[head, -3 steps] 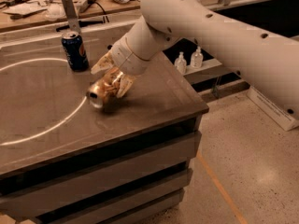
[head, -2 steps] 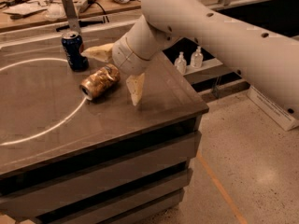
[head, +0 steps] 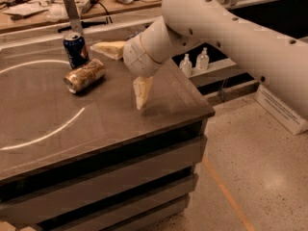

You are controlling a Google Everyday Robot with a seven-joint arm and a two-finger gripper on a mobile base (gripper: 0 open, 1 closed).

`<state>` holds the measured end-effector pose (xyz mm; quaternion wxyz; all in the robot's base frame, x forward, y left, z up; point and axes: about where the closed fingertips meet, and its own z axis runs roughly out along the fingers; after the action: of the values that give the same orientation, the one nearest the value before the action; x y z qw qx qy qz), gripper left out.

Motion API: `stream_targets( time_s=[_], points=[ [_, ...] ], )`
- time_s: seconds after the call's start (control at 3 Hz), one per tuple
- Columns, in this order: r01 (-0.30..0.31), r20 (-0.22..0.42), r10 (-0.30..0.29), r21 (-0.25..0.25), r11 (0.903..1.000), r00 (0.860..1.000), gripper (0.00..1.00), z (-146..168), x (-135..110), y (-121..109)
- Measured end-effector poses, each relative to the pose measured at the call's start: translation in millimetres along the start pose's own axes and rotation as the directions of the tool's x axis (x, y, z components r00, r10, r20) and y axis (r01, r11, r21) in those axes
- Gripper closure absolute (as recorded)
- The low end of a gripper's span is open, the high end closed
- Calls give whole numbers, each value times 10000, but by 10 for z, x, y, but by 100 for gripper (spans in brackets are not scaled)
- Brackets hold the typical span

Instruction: Knock orange can over

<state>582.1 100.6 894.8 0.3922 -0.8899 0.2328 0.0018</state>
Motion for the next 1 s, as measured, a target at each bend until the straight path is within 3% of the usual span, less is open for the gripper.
stream_targets(
  time_s=[0.33, 0.67, 1.0],
  points=[
    [-786, -61, 802, 1383, 9873, 9968, 0, -390, -165, -203],
    [-1195, -234, 1280, 2264, 9667, 9915, 0, -731, -299, -367],
    [-1565, -365, 1735, 2810, 9468, 9842, 0, -766, -133, -399]
  ],
)
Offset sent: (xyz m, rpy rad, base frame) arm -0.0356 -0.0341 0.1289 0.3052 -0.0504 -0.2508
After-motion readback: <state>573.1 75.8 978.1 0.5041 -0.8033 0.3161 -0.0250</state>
